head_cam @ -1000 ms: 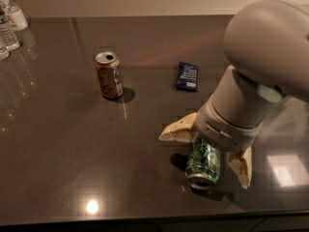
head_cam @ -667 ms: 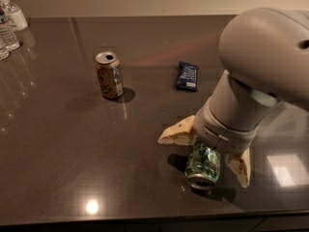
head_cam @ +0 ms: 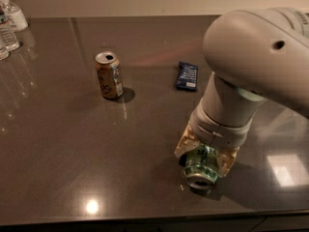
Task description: Pick green can
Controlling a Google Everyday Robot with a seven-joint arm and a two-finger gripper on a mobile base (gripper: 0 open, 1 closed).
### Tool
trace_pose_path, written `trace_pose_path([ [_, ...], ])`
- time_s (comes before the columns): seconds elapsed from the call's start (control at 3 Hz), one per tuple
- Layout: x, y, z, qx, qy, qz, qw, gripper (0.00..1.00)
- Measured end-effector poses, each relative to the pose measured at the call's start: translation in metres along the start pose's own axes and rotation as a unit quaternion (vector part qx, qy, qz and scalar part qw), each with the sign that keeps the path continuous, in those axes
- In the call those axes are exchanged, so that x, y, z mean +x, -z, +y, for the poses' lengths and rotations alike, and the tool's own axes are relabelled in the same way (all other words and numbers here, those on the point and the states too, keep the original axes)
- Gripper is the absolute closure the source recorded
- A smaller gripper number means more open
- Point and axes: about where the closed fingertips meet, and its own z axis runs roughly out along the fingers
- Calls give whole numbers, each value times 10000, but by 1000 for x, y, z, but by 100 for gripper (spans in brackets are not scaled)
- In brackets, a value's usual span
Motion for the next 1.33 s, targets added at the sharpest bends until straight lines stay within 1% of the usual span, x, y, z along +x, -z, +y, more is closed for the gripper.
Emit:
trace_pose_path([
  [0.33, 4, 6, -2, -55, -2, 61, 10000, 60],
  [0.67, 6, 26, -9, 130, -99, 76, 9998, 82],
  [1.0, 2, 55, -21, 437, -84, 140, 9989, 100],
  [1.33, -1, 118, -49, 854, 22, 314, 9959, 100],
])
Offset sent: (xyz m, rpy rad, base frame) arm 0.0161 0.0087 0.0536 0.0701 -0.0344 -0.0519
